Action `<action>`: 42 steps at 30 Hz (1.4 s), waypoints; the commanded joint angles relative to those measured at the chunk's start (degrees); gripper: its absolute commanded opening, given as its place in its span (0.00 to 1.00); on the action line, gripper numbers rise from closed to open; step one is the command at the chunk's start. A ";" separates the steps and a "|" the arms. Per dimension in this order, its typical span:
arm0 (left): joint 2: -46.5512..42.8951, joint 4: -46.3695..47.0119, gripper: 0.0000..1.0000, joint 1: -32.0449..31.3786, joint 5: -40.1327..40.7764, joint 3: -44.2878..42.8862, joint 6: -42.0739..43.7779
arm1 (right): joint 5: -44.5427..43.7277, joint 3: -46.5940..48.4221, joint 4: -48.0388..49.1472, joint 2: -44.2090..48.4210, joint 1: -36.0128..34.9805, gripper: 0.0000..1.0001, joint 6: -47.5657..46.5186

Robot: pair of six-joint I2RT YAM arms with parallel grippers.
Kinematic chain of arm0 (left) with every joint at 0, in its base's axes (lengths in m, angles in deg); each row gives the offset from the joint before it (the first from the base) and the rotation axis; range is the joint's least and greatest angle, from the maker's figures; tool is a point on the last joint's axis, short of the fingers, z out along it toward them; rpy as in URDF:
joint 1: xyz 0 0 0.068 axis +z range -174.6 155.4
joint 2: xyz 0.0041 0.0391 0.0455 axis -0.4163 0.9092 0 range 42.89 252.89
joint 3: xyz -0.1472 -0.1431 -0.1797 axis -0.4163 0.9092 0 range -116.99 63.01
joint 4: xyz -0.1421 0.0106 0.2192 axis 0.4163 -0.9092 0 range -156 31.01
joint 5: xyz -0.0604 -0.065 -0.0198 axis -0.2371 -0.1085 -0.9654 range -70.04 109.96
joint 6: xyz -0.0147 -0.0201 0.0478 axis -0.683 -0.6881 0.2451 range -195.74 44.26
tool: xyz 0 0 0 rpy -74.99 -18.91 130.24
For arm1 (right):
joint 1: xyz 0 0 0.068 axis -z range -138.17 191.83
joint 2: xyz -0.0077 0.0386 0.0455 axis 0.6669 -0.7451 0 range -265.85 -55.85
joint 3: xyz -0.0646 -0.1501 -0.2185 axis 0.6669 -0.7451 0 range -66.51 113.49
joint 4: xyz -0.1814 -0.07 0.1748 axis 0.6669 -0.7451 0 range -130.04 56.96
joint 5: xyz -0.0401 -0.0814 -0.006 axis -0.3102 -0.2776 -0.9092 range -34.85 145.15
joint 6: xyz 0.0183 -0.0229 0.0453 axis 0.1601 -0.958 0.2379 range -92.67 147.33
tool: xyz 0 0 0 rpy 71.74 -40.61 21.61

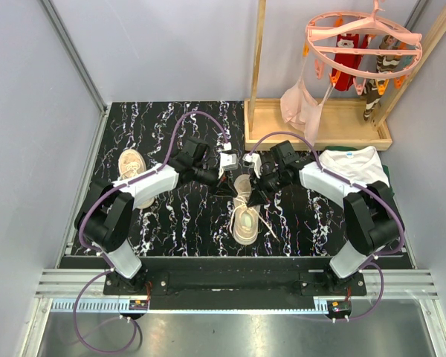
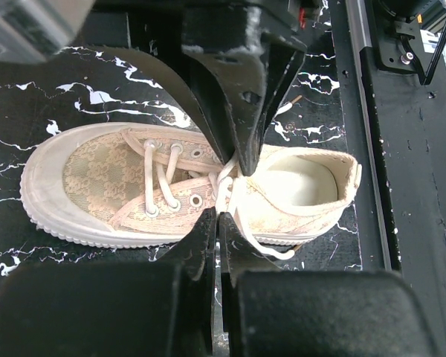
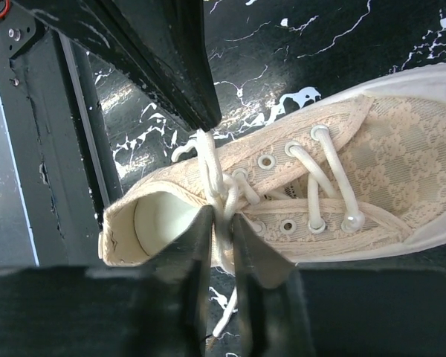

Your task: Tie the shoes

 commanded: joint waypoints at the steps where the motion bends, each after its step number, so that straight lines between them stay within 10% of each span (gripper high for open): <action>1: -1.66 0.87 0.00 0.29 -2.67 -0.51 1.06 | 1.93 2.13 -0.12 -0.29 1.45 0.11 -0.94; 22: -8.42 8.94 0.04 0.29 0.41 9.50 -17.47 | -8.78 -1.03 6.30 4.10 -2.15 0.00 -2.61; 36: -13.34 22.04 0.33 1.86 1.73 16.28 -36.29 | -18.19 -12.98 18.14 16.23 -7.33 0.00 -10.25; 42: -12.39 13.81 0.42 5.64 5.50 8.83 -33.31 | -23.90 -18.43 27.37 18.61 -10.23 0.00 -10.69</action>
